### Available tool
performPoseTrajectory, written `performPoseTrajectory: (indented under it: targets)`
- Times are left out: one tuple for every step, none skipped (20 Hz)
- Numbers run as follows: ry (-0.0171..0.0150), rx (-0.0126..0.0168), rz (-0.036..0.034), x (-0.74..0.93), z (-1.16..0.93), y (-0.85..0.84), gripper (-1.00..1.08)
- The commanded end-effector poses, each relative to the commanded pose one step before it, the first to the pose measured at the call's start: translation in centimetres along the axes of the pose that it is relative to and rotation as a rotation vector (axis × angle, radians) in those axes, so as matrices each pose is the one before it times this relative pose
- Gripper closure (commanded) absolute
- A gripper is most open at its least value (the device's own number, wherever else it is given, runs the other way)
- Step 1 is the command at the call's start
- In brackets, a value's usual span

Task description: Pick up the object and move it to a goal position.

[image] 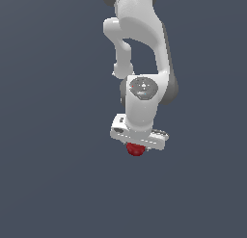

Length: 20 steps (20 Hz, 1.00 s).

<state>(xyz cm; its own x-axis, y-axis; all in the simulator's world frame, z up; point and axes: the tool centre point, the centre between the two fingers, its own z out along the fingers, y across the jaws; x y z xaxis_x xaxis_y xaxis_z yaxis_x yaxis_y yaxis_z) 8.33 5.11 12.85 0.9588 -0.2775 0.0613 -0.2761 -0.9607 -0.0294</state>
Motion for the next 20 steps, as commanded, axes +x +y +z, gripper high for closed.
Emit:
performPoseTrajectory:
  targets:
    - [0.03288,0.0161,-0.02691,1.023,-3.891,-1.457,1.08]
    - [0.01249,0.00643,-0.01174,0.428,-1.595,-0.62,1.08]
    - [0.01282,0.00663,-0.01207,0.442,-1.638,-0.637,1.08]
    - [0.01308,0.00681,-0.01233,0.452,-1.672,-0.653,1.08]
    - [0.01327,0.00695,-0.01252,0.46,-1.695,-0.664,1.08]
    - [0.0134,0.00706,-0.01266,0.466,-1.712,-0.673,1.08]
    - [0.01346,0.00714,-0.01273,0.471,-1.72,-0.678,1.08]
    - [0.01323,0.00707,-0.01253,0.466,-1.69,-0.669,1.08]
    - [0.01278,0.00687,-0.01211,0.454,-1.631,-0.648,1.08]
    - [0.01225,0.00663,-0.01162,0.438,-1.562,-0.624,1.08]
    - [0.01163,0.00633,-0.01105,0.419,-1.482,-0.595,1.08]
    - [0.01092,0.00598,-0.01038,0.398,-1.39,-0.56,1.08]
    - [0.01005,0.00554,-0.00957,0.371,-1.278,-0.518,1.08]
    - [0.00907,0.00502,-0.00864,0.338,-1.151,-0.47,1.08]
    - [0.00811,0.00451,-0.00773,0.307,-1.028,-0.421,1.08]
    - [0.00725,0.00405,-0.00692,0.277,-0.918,-0.378,1.08]
    - [0.00646,0.00362,-0.00617,0.249,-0.817,-0.338,1.08]
    - [0.00572,0.00322,-0.00546,0.224,-0.723,-0.3,1.08]
    - [0.00504,0.00285,-0.00482,0.199,-0.635,-0.266,1.08]
    - [0.00438,0.00248,-0.00419,0.176,-0.551,-0.232,1.08]
